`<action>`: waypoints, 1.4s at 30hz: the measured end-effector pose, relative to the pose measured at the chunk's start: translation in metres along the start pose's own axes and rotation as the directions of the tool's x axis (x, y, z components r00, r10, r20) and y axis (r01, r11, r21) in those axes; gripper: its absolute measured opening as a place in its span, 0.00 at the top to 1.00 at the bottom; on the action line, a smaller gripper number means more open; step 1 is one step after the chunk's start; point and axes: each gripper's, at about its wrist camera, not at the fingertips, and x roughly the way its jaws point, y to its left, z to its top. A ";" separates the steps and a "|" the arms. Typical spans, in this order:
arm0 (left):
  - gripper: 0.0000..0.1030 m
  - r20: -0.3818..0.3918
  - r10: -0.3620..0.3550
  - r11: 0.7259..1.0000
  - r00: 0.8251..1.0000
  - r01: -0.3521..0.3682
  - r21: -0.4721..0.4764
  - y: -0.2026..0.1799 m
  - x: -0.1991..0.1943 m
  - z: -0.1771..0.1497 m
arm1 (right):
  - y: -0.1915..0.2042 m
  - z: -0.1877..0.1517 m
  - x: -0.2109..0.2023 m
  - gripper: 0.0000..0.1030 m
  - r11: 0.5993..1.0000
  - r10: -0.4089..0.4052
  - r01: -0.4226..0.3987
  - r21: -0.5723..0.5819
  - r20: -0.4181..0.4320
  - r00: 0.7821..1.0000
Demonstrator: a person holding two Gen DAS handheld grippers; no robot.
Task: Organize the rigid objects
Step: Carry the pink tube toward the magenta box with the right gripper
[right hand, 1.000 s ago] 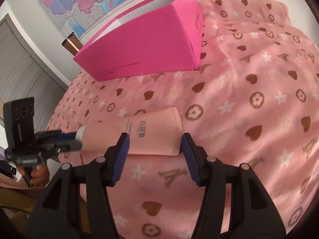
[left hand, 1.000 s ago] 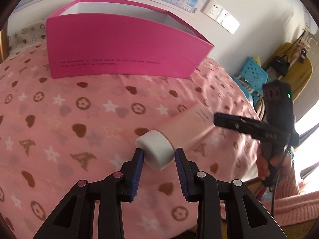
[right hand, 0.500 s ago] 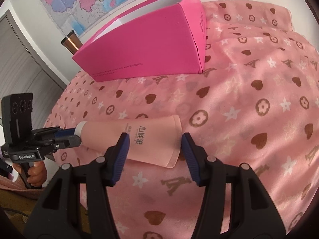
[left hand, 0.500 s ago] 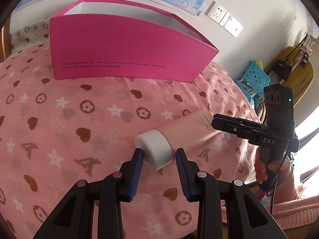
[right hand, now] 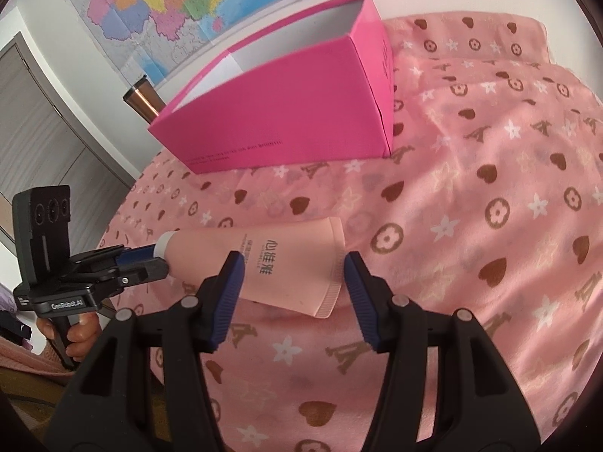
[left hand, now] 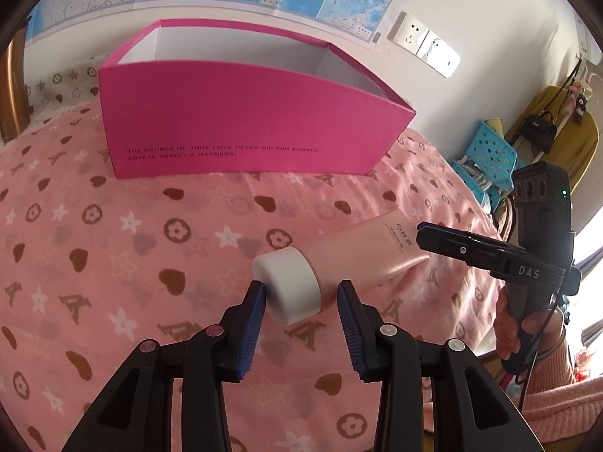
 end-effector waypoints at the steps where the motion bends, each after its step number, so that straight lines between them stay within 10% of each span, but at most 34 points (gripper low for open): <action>1: 0.62 0.008 0.001 1.000 1.000 -0.001 0.005 0.000 -0.002 0.002 | 0.001 0.001 -0.001 0.44 1.000 0.001 -0.001 0.000 0.005 1.000; 42: 0.62 0.130 0.026 0.996 0.991 -0.036 0.079 -0.013 -0.027 0.031 | 0.014 0.026 -0.024 0.44 0.999 0.003 0.000 -0.037 0.103 0.995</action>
